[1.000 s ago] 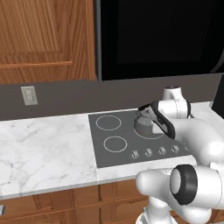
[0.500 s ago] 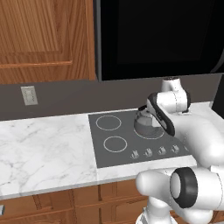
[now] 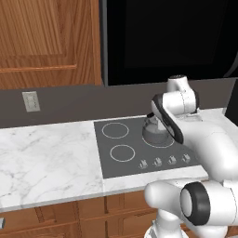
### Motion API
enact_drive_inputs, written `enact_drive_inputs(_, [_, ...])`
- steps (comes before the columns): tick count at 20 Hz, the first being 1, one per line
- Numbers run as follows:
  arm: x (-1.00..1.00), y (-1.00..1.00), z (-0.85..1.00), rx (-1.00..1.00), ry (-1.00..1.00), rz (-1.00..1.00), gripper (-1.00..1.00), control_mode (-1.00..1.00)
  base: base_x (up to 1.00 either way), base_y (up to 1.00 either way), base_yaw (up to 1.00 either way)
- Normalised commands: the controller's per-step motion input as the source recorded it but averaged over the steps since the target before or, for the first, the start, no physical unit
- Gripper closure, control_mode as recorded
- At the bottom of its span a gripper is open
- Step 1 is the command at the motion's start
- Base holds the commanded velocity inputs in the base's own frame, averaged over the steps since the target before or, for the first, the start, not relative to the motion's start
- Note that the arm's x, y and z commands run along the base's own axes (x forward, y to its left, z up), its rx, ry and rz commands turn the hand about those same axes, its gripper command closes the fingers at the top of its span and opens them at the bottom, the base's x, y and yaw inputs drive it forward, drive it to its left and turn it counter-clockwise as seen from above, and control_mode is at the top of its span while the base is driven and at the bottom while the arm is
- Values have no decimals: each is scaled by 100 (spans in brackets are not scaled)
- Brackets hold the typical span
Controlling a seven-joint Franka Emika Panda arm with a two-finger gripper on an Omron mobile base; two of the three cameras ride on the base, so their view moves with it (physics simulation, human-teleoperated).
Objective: The kettle is done boiling. Turn off the stove, then wait for 300 timesteps before moving the kettle to the dining table.
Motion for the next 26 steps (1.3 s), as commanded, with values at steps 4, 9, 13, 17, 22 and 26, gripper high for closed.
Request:
enact_drive_inputs(4, [-1, 17, 15, -1, -8, -1, -100, -100, 0, 0, 0])
enact_drive_inputs(9, [-8, 6, 0, 6, -22, 0, -100, -100, 0, 0, 0])
enact_drive_inputs(13, [-1, 1, 5, 8, -22, -1, -100, -100, 0, 0, 0])
enact_drive_inputs(17, [0, 11, 8, 5, -17, -4, -100, -100, 0, 0, 0])
enact_drive_inputs(22, [0, 17, 12, 1, -7, -10, -100, -100, 0, 0, 0])
enact_drive_inputs(26, [0, 17, 13, 0, -1, -11, -100, -100, 0, 0, 0])
